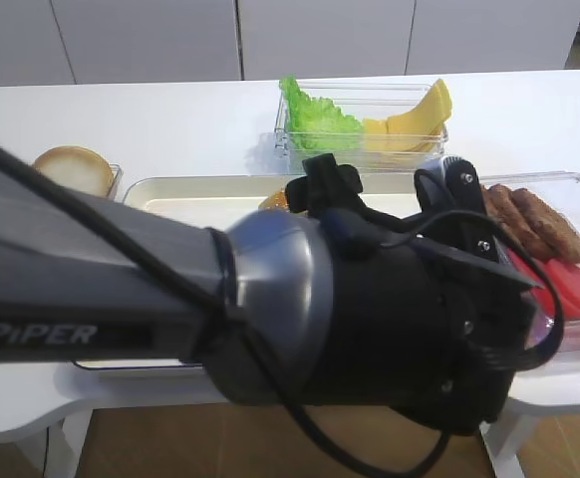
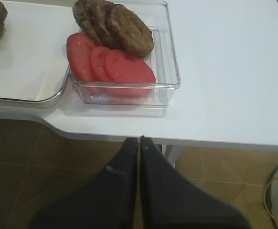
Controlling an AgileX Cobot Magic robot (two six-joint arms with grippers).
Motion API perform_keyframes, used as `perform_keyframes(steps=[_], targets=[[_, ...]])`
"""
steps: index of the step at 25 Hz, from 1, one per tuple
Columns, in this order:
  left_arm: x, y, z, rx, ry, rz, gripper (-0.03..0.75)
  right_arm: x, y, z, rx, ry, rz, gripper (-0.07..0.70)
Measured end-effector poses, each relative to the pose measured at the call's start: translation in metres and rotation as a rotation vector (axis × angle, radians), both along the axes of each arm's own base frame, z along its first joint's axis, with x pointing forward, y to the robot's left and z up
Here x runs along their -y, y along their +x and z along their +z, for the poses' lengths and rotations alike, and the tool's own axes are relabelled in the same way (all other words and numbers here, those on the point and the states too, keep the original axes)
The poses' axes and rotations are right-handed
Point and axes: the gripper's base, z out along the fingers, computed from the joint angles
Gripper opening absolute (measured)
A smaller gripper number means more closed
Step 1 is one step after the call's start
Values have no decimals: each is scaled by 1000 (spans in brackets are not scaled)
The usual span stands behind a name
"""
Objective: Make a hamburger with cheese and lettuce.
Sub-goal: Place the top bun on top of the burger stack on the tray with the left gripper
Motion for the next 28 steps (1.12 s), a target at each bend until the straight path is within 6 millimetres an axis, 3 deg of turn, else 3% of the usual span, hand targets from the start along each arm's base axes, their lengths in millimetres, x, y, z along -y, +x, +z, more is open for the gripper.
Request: perform_keyframes(steps=[9,14,21,28], targets=[[0,-5,1,-36,17,-3,666,0,0,0,0,0,0,24],[2,-8,13,-105,13,-12,659,0,0,0,0,0,0,24],[-5,0,54,-177,-88,3,658,0,0,0,0,0,0,24],[-47,23,98,-225,-238,115,657,0,0,0,0,0,0,24]])
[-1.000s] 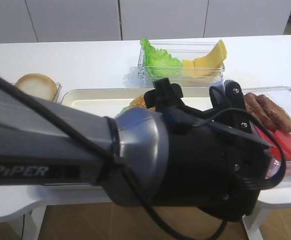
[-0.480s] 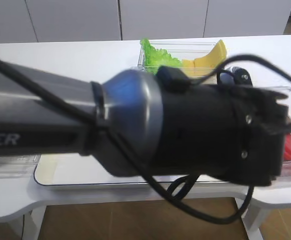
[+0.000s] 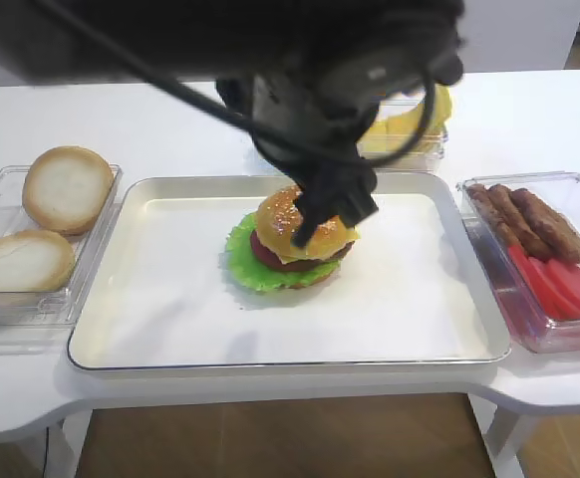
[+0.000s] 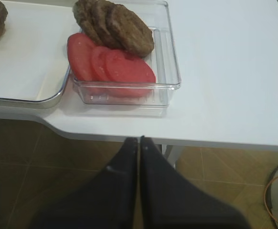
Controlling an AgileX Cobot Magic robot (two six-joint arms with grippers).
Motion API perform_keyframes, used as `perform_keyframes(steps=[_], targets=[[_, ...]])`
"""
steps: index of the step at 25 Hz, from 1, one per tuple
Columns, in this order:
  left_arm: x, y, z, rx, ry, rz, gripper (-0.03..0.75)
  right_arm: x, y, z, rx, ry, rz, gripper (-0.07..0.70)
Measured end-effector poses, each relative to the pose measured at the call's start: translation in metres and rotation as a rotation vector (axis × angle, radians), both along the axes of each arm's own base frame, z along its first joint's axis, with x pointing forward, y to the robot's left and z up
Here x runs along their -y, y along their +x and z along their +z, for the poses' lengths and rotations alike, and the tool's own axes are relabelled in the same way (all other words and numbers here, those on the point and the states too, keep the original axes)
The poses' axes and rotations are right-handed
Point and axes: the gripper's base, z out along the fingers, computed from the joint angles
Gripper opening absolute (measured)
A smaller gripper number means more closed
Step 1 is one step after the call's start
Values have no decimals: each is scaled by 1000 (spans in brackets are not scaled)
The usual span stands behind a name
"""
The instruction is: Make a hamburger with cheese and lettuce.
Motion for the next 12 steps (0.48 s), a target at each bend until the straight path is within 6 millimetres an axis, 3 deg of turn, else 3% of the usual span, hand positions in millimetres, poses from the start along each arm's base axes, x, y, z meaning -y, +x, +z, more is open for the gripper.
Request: perform_keyframes(steps=[12], targets=[[-89,39,35,-138,-200,245,648,0,0,0,0,0,0,24]])
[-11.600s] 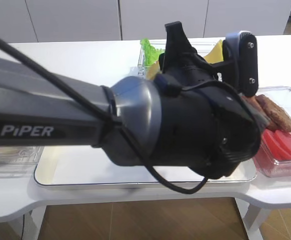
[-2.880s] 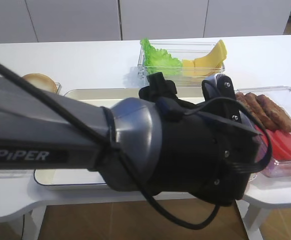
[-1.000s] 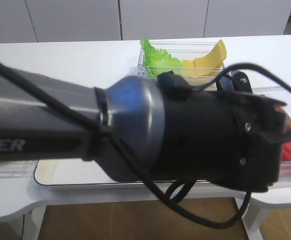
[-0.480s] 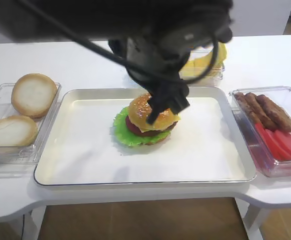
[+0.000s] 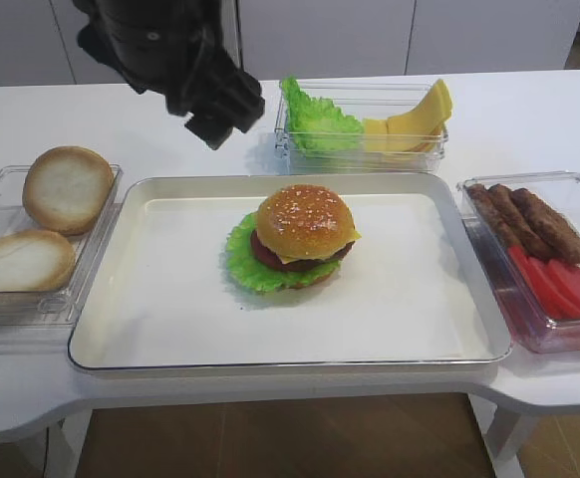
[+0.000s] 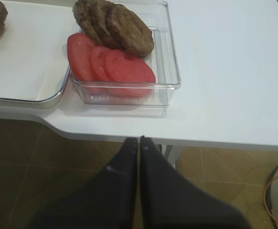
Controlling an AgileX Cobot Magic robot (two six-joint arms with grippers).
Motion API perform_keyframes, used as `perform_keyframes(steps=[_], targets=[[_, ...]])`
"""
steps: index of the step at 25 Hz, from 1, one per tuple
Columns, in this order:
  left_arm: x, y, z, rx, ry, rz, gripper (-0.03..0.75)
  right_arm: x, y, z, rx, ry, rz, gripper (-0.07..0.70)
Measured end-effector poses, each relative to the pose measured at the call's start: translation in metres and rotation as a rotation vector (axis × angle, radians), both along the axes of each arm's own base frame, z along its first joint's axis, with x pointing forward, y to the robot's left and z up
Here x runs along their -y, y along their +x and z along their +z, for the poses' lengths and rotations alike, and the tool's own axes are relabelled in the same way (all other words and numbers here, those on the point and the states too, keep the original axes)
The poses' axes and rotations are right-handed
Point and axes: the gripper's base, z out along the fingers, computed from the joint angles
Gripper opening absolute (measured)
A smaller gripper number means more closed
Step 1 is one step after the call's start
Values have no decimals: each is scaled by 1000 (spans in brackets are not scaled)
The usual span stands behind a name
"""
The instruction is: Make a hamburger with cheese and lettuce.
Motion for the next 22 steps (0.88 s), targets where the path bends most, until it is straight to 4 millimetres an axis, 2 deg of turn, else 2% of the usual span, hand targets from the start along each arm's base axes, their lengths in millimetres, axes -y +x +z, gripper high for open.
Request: perform_keyframes(steps=[5,12,17,22], targets=[[-32,15,1,-71,-61,72,647,0,0,0,0,0,0,24],[-62,28,2,-123,-123,141,646,0,0,0,0,0,0,24],[-84,28,8,-112,-125,172,646,0,0,0,0,0,0,24],[-123,22,5,-126,-123,273,646,0,0,0,0,0,0,24]])
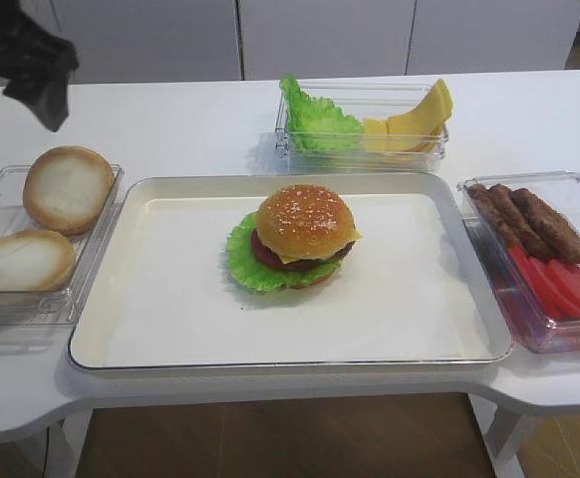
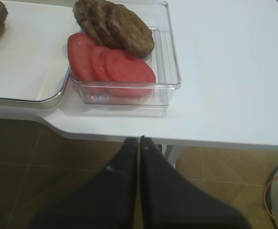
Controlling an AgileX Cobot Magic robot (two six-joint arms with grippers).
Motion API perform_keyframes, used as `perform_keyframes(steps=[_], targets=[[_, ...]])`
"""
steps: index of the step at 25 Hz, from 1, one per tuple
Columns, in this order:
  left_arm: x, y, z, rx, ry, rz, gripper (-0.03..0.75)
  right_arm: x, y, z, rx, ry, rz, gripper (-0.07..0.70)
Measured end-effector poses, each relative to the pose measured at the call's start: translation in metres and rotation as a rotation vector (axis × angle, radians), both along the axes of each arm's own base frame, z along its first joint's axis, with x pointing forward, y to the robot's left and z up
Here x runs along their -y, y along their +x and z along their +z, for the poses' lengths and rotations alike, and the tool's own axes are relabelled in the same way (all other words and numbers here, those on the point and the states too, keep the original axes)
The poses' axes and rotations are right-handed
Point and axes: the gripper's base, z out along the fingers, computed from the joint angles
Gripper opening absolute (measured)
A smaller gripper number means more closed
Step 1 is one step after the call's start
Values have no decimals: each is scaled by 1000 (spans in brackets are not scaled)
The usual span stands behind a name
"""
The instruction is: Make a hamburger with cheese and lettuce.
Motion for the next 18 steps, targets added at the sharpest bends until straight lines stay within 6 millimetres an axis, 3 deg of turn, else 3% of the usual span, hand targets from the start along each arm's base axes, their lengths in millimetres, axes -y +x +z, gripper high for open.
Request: perform_keyframes(steps=[4,10,18], targets=[[-33,-16,-7,-31,2,89,646,0,0,0,0,0,0,24],[-72,-58,-15,-48,-2,197,646,0,0,0,0,0,0,24],[-97,-121,-28,-31,-7,270,641,0,0,0,0,0,0,24]])
